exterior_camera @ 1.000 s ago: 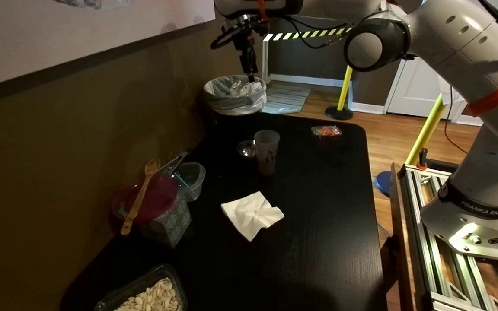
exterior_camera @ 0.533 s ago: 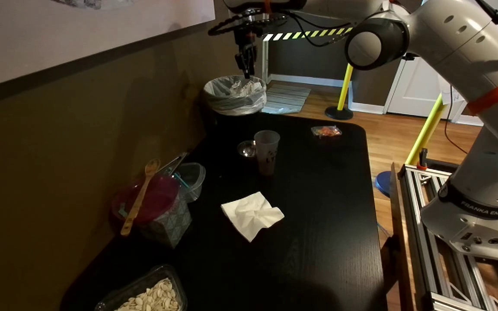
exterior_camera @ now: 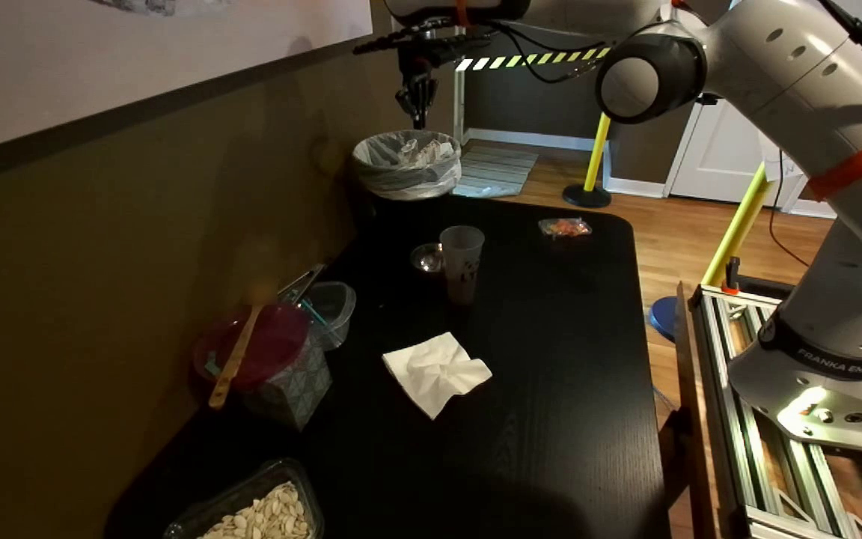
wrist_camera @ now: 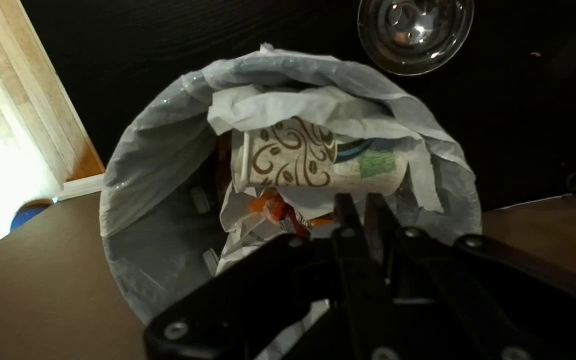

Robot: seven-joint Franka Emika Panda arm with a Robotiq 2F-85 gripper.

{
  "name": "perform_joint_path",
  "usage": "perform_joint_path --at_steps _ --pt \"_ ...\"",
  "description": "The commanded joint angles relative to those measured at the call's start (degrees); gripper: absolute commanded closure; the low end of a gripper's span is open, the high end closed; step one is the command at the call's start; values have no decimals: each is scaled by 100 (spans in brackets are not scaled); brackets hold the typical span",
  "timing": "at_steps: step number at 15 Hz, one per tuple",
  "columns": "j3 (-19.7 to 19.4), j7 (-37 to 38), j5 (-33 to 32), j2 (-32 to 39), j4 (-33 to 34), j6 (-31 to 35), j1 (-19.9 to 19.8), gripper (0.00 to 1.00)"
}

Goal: Push down the objects in the bin

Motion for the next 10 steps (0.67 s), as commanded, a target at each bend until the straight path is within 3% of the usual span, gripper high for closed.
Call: perform_joint_path --at_steps 1,6,10 --pt "-55 87 -50 96 21 99 -6 98" --pt "-169 192 -107 301 15 198 -21 100" --pt "-317 361 -148 513 83 731 -39 100"
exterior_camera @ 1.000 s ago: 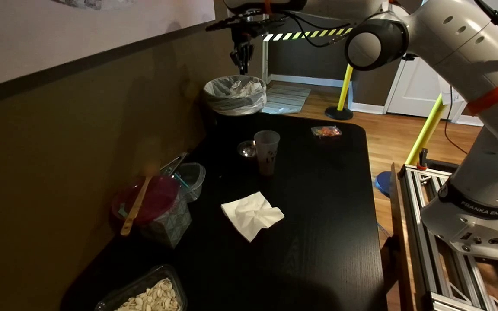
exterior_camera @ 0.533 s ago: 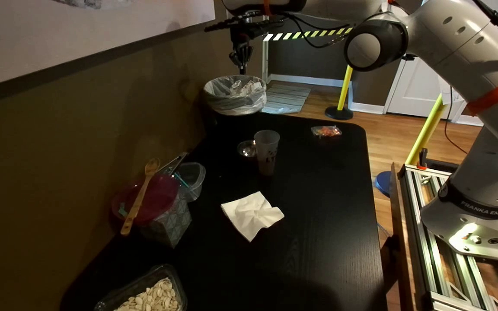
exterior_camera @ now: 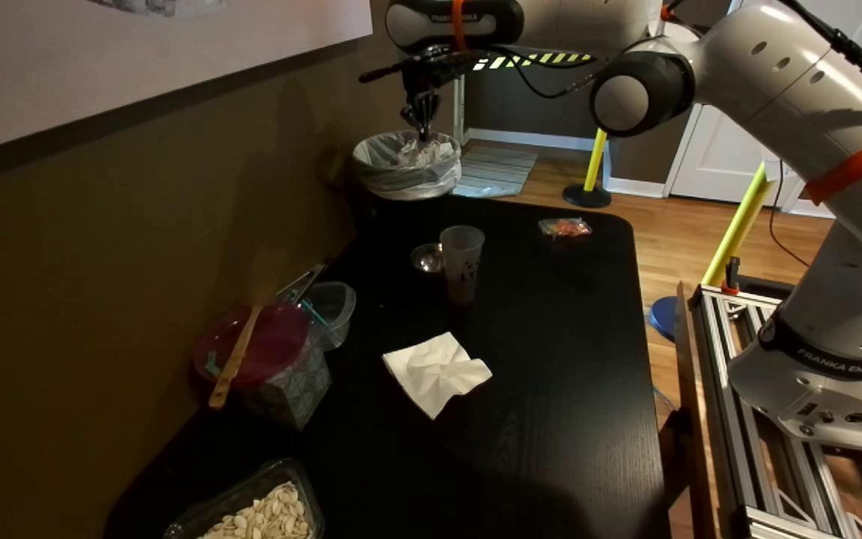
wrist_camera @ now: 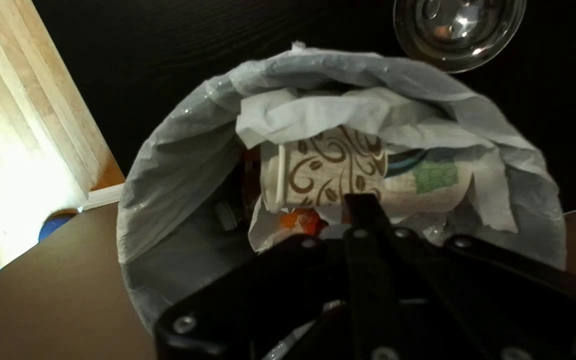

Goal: Push down the objects in the bin

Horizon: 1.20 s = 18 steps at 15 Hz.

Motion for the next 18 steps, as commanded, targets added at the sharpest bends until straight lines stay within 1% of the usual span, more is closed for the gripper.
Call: perform_joint_path --at_steps 1,7,12,18 --pt "-129 234 -67 214 85 371 -12 100" --pt "-314 352 -95 379 1 219 20 100" --pt "-231 308 23 561 -18 171 -12 100" --pt "-244 286 6 606 22 177 -9 100"
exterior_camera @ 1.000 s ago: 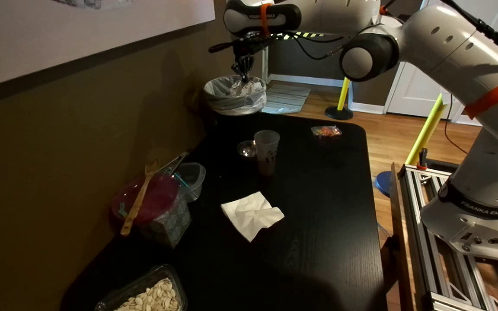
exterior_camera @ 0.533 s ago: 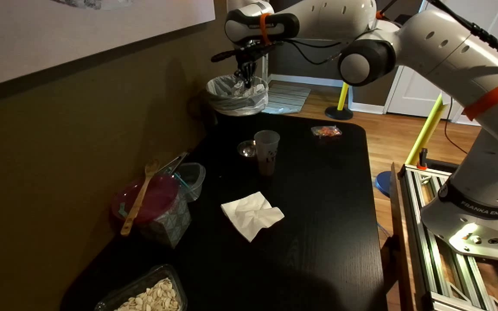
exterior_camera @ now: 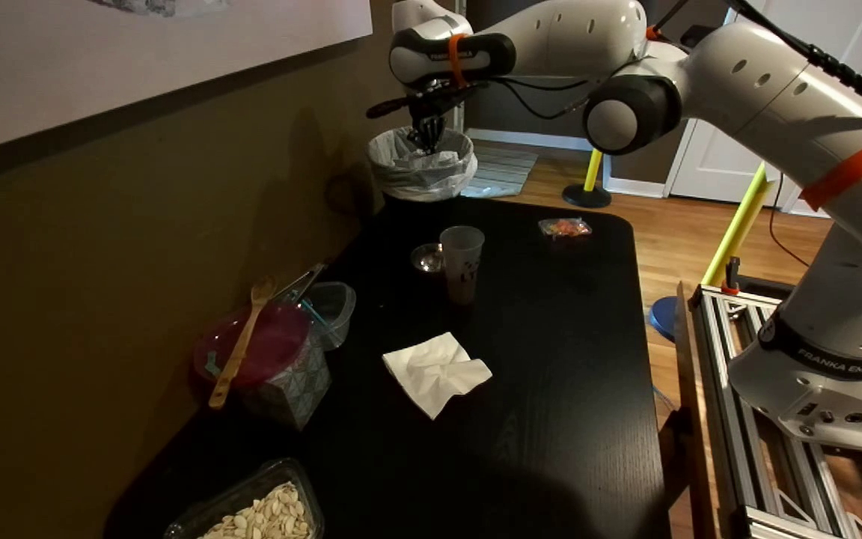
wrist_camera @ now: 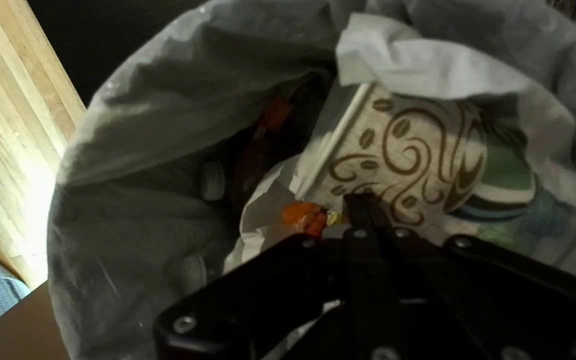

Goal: Push down the objects in the bin

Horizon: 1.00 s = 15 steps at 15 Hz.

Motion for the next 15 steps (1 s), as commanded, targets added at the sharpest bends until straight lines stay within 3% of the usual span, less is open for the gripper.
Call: perform_joint_path --at_steps 1,4,5,7,8,9,12,15 --pt "16 64 31 134 52 -104 -9 100" --pt "24 40 57 -7 119 -80 -58 100" --pt "128 46 -6 245 709 -342 -157 100" --pt "138 21 -15 164 855 -480 -192 100" --pt "111 40 -55 149 940 -569 -191 74" --pt "109 27 -69 -229 396 -384 -148 72" --pt "196 -33 -3 -481 398 -669 -114 51" --pt "441 -640 145 -757 384 -1063 -258 29"
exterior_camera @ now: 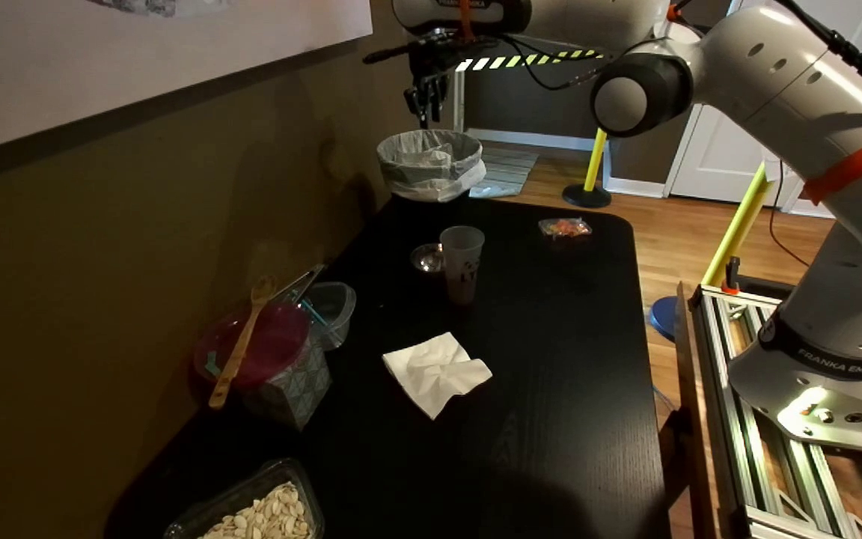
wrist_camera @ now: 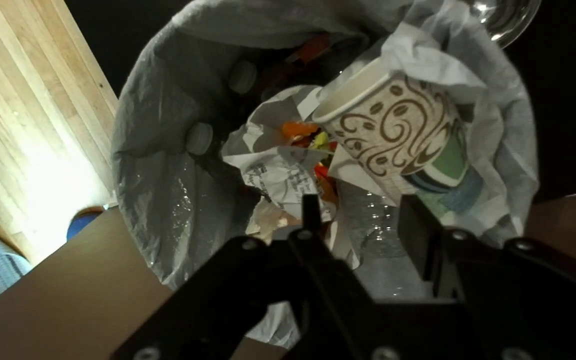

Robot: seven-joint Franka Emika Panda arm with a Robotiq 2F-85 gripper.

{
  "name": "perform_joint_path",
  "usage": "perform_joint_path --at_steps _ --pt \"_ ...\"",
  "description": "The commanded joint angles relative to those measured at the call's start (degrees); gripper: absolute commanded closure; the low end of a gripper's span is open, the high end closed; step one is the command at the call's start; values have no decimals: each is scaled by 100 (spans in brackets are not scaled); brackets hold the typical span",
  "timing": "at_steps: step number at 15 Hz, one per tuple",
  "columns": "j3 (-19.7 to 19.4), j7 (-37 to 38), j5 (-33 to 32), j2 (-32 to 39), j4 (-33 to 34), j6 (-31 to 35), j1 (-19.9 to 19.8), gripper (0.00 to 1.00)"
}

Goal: Push down the objects in the bin

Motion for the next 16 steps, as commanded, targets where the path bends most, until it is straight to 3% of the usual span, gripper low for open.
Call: perform_joint_path --at_steps 1,4,7,12,13,16 --pt "300 -742 107 -395 -148 -423 -157 22" --pt "368 -1281 83 -563 -167 -664 -274 0" --pt "495 -1594 193 -636 -210 -870 -399 0" --pt "696 -3034 114 -443 -7 -1154 -375 0" --pt "589 -2555 90 -411 108 -1095 -364 0" --pt "627 -2880 98 -383 109 -1101 -340 0"
